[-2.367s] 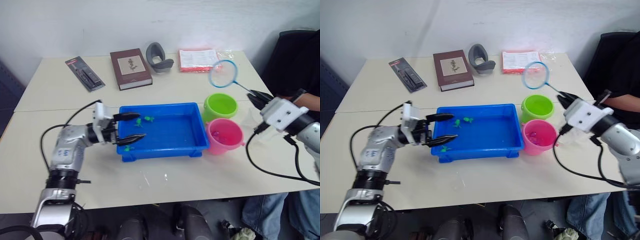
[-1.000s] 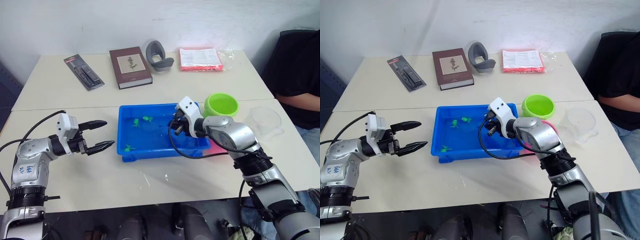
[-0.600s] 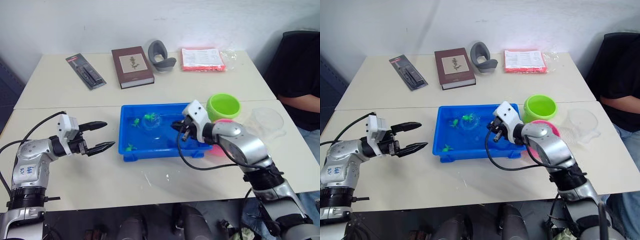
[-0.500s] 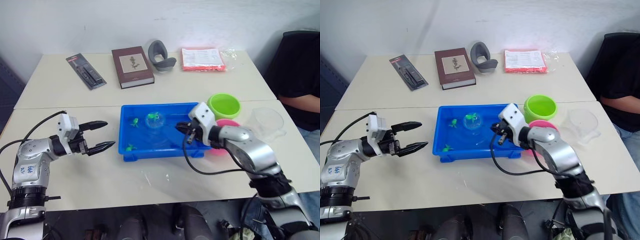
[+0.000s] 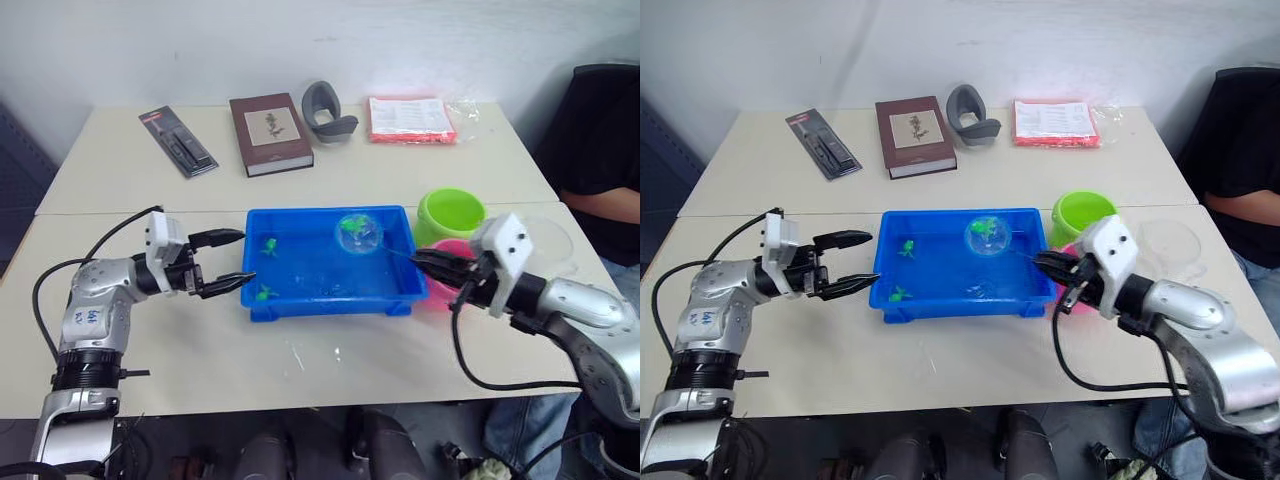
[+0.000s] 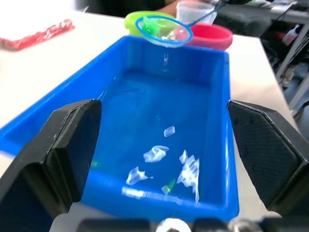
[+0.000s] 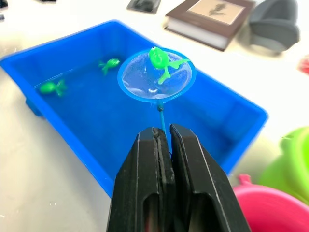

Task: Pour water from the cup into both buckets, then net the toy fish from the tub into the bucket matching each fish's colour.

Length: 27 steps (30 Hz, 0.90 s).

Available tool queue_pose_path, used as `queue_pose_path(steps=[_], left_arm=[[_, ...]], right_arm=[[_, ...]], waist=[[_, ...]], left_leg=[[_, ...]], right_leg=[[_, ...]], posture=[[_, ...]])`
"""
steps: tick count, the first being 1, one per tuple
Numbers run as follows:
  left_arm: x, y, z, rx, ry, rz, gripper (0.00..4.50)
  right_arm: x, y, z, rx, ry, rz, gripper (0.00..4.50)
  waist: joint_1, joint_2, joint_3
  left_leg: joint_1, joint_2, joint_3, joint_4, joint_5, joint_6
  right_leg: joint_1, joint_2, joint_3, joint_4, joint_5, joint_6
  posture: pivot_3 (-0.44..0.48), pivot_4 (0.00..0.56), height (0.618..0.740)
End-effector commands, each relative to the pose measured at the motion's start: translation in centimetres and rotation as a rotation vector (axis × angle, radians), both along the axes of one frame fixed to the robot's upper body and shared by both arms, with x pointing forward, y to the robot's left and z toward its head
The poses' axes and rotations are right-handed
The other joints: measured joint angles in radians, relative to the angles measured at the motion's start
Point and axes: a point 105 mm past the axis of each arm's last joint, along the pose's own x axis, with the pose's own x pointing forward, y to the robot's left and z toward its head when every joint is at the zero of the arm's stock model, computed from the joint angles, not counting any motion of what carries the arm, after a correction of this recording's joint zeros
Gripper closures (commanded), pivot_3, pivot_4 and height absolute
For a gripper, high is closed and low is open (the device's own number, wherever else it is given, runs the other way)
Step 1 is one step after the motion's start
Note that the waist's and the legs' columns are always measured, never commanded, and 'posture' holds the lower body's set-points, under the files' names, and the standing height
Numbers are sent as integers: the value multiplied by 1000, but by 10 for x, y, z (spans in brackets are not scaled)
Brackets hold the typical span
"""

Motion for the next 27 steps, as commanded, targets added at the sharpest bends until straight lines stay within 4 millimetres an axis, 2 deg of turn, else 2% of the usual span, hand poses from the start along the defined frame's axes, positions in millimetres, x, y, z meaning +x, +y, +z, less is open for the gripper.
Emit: queue_pose_path(steps=[1, 6, 12, 15, 20, 27], left_arm=[[1, -9, 15, -20, -46, -41, 36], [6, -21, 22, -38, -57, -66, 36], [8, -36, 27, -46, -66, -93, 36], [8, -44, 30, -44, -77, -110, 36], [8, -52, 33, -46, -85, -120, 36], [5, -57, 34, -53, -88, -119, 36]], right_arm=[[-8, -27, 20, -7, -53, -87, 4500], [-2, -73, 26, -91, -88, -273, 4500], [16, -105, 20, -248, -137, -416, 4500], [31, -120, 17, -354, -231, -484, 4500], [44, -123, 9, -631, -389, -453, 4500], [45, -114, 4, -1091, -602, -280, 4500]], waist=[[5, 0, 0], [11, 0, 0], [14, 0, 0], [14, 0, 0], [14, 0, 0], [12, 0, 0]], left_leg=[[0, 0, 0, 0, 0, 0], [1, 0, 1, 0, 0, 0], [1, 0, 2, 0, 0, 0], [2, 0, 2, 0, 0, 0], [6, 0, 9, -2, 0, 0], [8, 1, 10, -3, 1, 0]], right_leg=[[0, 0, 0, 0, 0, 0], [1, 1, 0, 0, 0, 0], [1, 2, 1, 0, 0, 0], [1, 2, 1, 0, 0, 1], [1, 2, 2, 0, 1, 1], [1, 2, 4, 1, 1, 2]], posture=[[0, 150, 740], [0, 150, 740], [0, 150, 740], [0, 150, 740], [0, 150, 740], [0, 150, 740]])
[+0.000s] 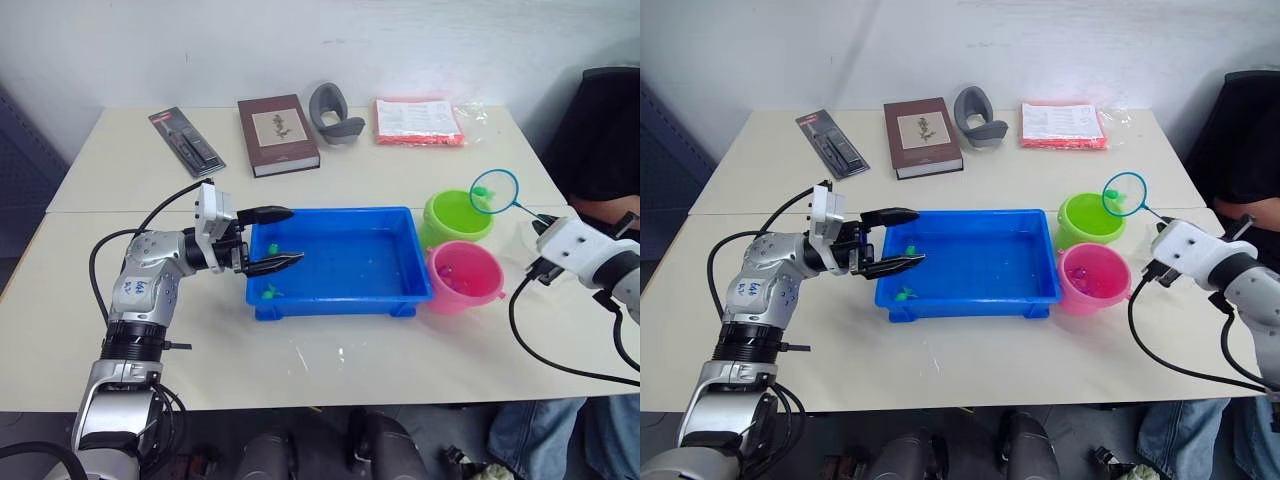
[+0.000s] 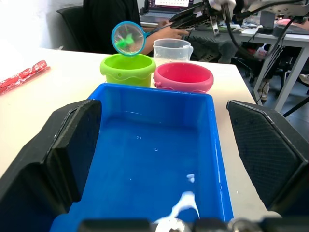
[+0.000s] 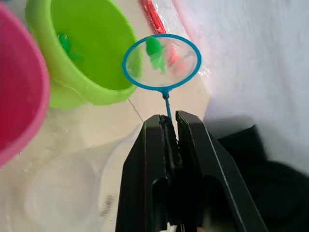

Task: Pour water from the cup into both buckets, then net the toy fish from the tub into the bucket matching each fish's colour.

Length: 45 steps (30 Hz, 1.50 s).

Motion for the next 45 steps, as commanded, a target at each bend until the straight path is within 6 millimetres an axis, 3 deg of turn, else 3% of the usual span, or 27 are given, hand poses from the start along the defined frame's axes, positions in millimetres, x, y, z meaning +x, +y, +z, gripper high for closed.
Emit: queue_pose_path(steps=[1, 4, 12, 15, 17, 21, 23, 26, 29, 37, 39, 41, 45], left_arm=[[-4, -5, 12, -2, -53, -13, 36], [-4, -5, 11, -2, -53, -9, 36], [-1, 10, 9, 21, -55, 34, 36], [0, 28, 6, 30, -41, 76, 36], [0, 45, 4, 37, -11, 114, 36], [-6, 74, 0, 88, 47, 157, 36], [-11, 88, -2, 125, 73, 167, 36], [-23, 106, -9, 208, 94, 159, 36], [-33, 113, -15, 278, 105, 133, 36], [-40, 116, -24, 338, 95, 140, 36], [-42, 118, -27, 350, 94, 144, 36], [-43, 122, -30, 360, 100, 157, 36], [-44, 125, -35, 378, 109, 152, 36]], right_arm=[[-2, 8, 11, -249, -86, 88, 4500], [-4, 8, 8, -334, -97, 115, 4500], [-8, 8, 20, -362, -155, 150, 4500], [-8, 17, 34, -43, -174, 155, 4500], [-9, 34, 44, 207, -125, 213, 4500], [-20, 78, 51, 499, 91, 380, 4500], [-25, 95, 45, 560, 248, 421, 4500], [-34, 127, 27, 560, 477, 489, 4500], [-31, 150, 11, 512, 590, 526, 4500], [-3, 185, -25, 307, 712, 537, 4500], [9, 193, -33, 180, 691, 540, 4500], [20, 209, -34, 133, 684, 550, 4500], [24, 240, -31, 137, 748, 625, 4500]], waist=[[0, 0, 0], [-1, 0, 0], [-2, 0, 0], [-6, 0, 0], [-11, 0, 0], [-22, 2, 2], [-20, 2, 2], [-19, 2, 2], [-17, 2, 2], [-23, 2, 2], [-24, 2, 2], [-29, 2, 2], [-44, 3, 2]], left_leg=[[0, 0, 0, 0, 0, 0], [0, 1, 0, 0, 0, -1], [0, 1, 0, 0, 1, -1], [0, 1, 0, 0, 1, -1], [1, 2, -1, 0, 1, -1], [3, 2, -1, -1, 1, -2], [3, 2, -1, -1, 1, -1], [2, 2, -2, -1, 0, -1], [2, 1, -2, -1, 0, 0], [-1, 0, -2, -1, 0, 1], [-2, 0, -1, -1, 0, 1], [-2, 0, -1, 0, 0, 1], [-2, 1, 0, -1, 0, 0]], right_leg=[[0, 0, 1, 0, 0, 0], [0, 0, 4, 0, 0, 0], [0, 0, 6, 0, 0, 0], [0, 1, 7, 0, 0, 0], [2, 2, 6, -1, 0, 0], [1, 2, 6, 0, 0, -1], [1, 1, 5, 0, -1, -1], [1, -1, 5, 0, -1, -1], [1, -4, 4, 0, -1, -2], [-1, -3, 0, 0, -1, -2], [-2, -2, -2, 0, -1, -2], [-2, -2, -3, 1, -1, -2], [-4, -1, -4, 3, -1, -2]], posture=[[0, 150, 740], [0, 150, 740], [0, 150, 740], [0, 150, 740], [0, 150, 740], [0, 150, 740], [0, 150, 740], [0, 150, 740], [0, 150, 740], [0, 150, 740], [0, 150, 740], [0, 150, 740], [0, 150, 740]])
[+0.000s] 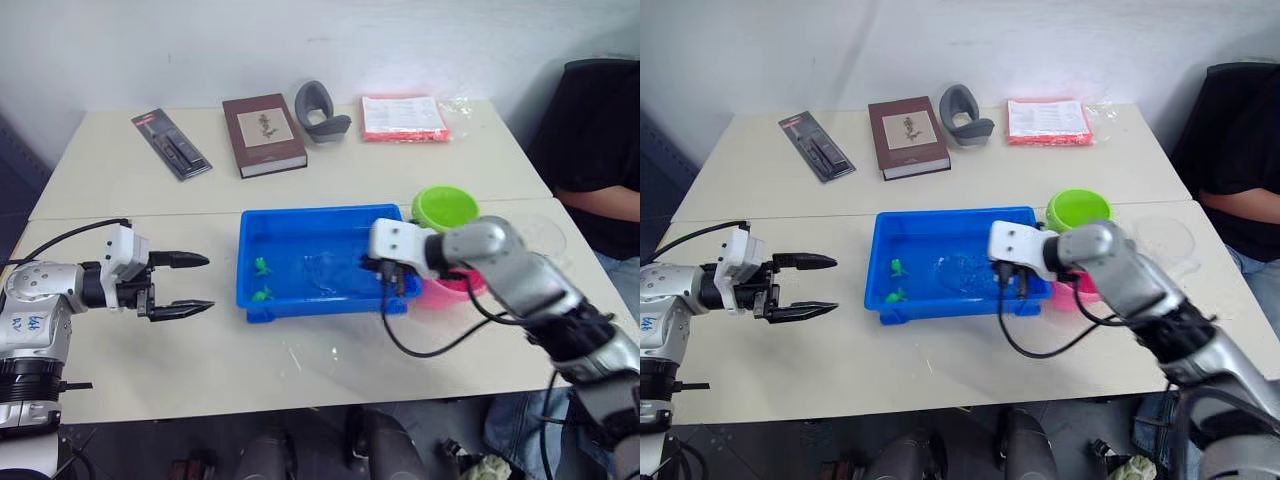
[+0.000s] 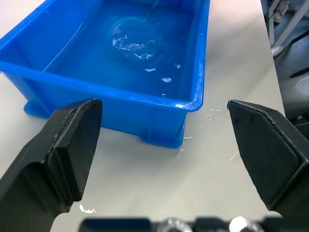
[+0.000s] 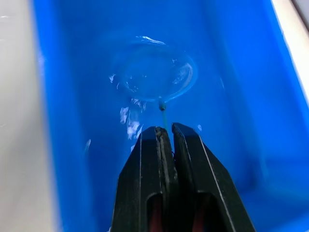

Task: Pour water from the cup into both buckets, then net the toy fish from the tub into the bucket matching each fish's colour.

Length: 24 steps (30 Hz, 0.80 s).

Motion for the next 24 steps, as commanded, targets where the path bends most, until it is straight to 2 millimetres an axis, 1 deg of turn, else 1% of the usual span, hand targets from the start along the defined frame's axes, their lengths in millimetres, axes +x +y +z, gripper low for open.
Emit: queue_pose_path(steps=[1, 7, 10, 14, 18, 24], left_arm=[[-2, 5, 1, 27, -13, 1, 36], [-3, 2, -3, 15, -23, 3, 36], [-5, 2, -5, 16, -24, 4, 36], [-8, 4, -5, 18, -25, 15, 36], [-8, 4, -5, 17, -29, 22, 36], [-8, 5, -5, 17, -29, 30, 36]], right_arm=[[-1, 15, 5, -28, 27, 64, 4500], [-8, 35, -3, -53, 150, 129, 4500], [-10, 43, -2, -46, 190, 145, 4500], [-18, 59, 2, 63, 291, 156, 4500], [-14, 59, 8, 114, 310, 125, 4500], [-16, 46, 21, 140, 358, 120, 4500]], waist=[[-2, 0, 0], [-4, 0, 0], [-6, 0, 0], [-6, 0, 0], [-5, 0, 0], [-6, 0, 0]], left_leg=[[-1, 0, -1, 0, 0, 0], [-4, -1, -3, 3, 0, 0], [-5, 0, -3, 3, 0, 0], [-7, 0, -3, 3, 0, 0], [-7, -1, -3, 3, 0, 0], [-7, -1, -3, 3, 0, 0]], right_leg=[[0, 0, 0, 0, 0, 0], [0, -1, -2, -1, 0, 0], [-2, -1, -2, 0, 0, 0], [-4, -1, -2, 1, 0, 0], [-4, -1, -2, 1, 0, 0], [-4, -1, -2, 1, 0, 0]], posture=[[0, 150, 740], [0, 150, 740], [0, 150, 740], [0, 150, 740], [0, 150, 740], [0, 150, 740]])
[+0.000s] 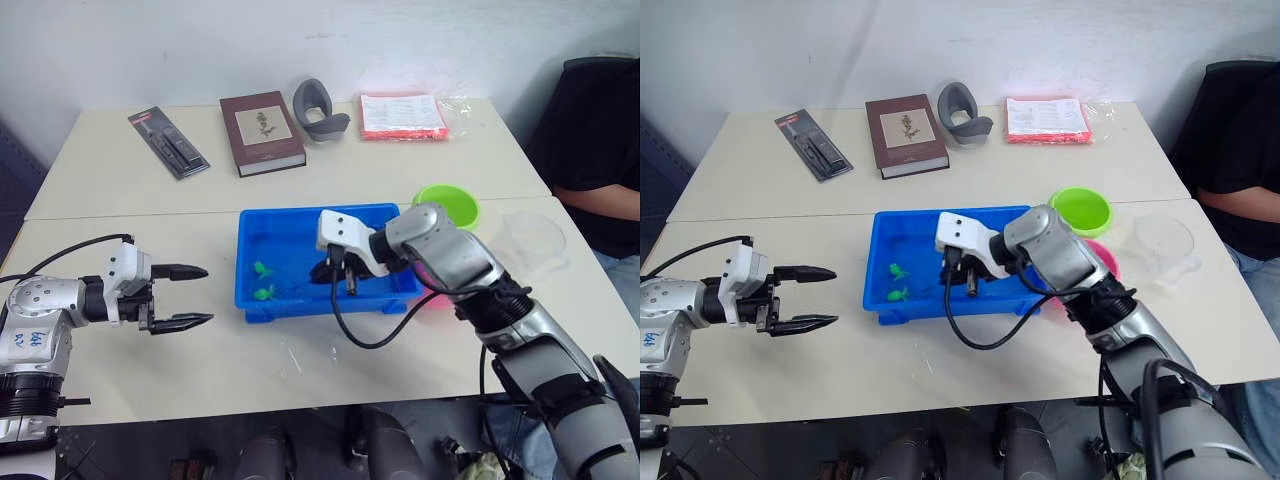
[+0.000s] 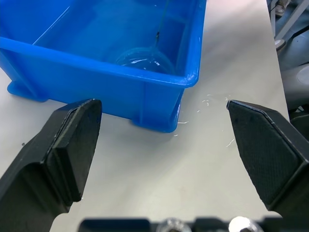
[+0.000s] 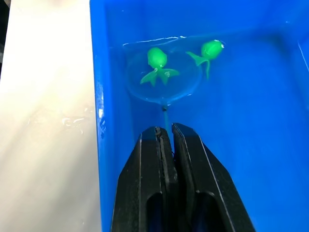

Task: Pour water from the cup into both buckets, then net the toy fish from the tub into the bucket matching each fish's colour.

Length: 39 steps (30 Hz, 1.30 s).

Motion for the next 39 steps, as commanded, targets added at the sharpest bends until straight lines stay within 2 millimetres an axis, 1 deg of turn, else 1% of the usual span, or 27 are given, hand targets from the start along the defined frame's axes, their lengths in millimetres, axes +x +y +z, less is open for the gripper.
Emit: queue_pose_path(steps=[1, 5, 9, 14, 16, 18, 21, 24, 26, 28, 31, 33, 36, 39], left_arm=[[0, 3, 12, 7, -51, 1, 36], [4, 1, 12, 1, -57, 0, 36], [7, -2, 12, -6, -65, -5, 36], [14, -14, 20, -64, -92, -19, 36], [18, -23, 26, -104, -102, -29, 36], [20, -29, 29, -127, -104, -38, 36], [24, -44, 35, -194, -92, -48, 36], [27, -60, 41, -243, -84, -64, 36], [30, -73, 44, -269, -73, -79, 36], [33, -81, 46, -283, -74, -90, 36], [36, -91, 49, -306, -71, -104, 36], [38, -95, 50, -315, -65, -114, 36], [39, -99, 51, -340, -58, -125, 36], [42, -103, 52, -348, -60, -127, 36]], right_arm=[[-5, -4, 25, 54, 7, 28, 4500], [-5, -14, 35, 113, 64, -2, 4500], [-6, -24, 40, 165, 69, -17, 4500], [-16, -56, 48, 253, 37, -55, 4500], [-21, -72, 53, 294, -12, -89, 4500], [-24, -81, 55, 311, -53, -114, 4500], [-29, -102, 67, 391, -135, -217, 4500], [-41, -121, 73, 424, -168, -287, 4500], [-46, -139, 81, 458, -202, -368, 4500], [-50, -157, 89, 481, -231, -451, 4500], [-48, -194, 95, 434, -311, -601, 4500], [-49, -215, 96, 398, -335, -675, 4500], [-46, -238, 94, 358, -372, -763, 4500], [-37, -266, 83, 263, -461, -871, 4500]], waist=[[-1, 0, 0], [0, 0, 0], [2, 0, 0], [8, 0, 0], [8, 0, 0], [7, 0, 0], [6, 0, 0], [7, 0, 0], [9, 0, 0], [15, 0, 0], [29, 0, 0], [31, 0, 0], [32, -1, 0], [32, -1, 0]], left_leg=[[0, 0, 0, 0, 0, 0], [0, 0, 0, 0, 0, 0], [0, 0, 0, 0, 0, 0], [-1, -1, 0, 0, 0, 0], [-1, -1, 0, 0, 0, 0], [-1, -1, 0, 0, 0, 0], [0, -1, 1, 0, 0, 0], [0, -1, 1, 0, 0, 0], [0, -1, 1, 0, 0, 0], [1, -1, 1, 0, 0, 0], [1, -1, 2, 1, 0, 0], [1, -1, 2, 1, 0, 0], [2, -1, 3, 1, 0, 0], [4, -1, 3, 1, 0, 0]], right_leg=[[0, 0, 0, 0, 0, 0], [0, 0, 0, 0, 0, 0], [0, 0, 0, 0, 0, 0], [0, -1, 0, 0, 0, 0], [0, -1, -1, 0, 1, 1], [0, -1, -1, 0, 1, 1], [0, 1, 0, 0, 1, 1], [0, 1, 0, 0, 1, 1], [0, 1, 1, 0, 1, 1], [0, 0, 1, 0, 1, 2], [1, 1, 2, 0, 1, 2], [1, 1, 3, 0, 1, 2], [2, 1, 3, 0, 1, 2], [4, 1, 3, 0, 1, 2]], posture=[[0, 150, 740], [0, 150, 740], [0, 150, 740], [0, 150, 740], [0, 150, 740], [0, 150, 740], [0, 150, 740], [0, 150, 740], [0, 150, 740], [0, 150, 740], [0, 150, 740], [0, 150, 740], [0, 150, 740], [0, 150, 740]])
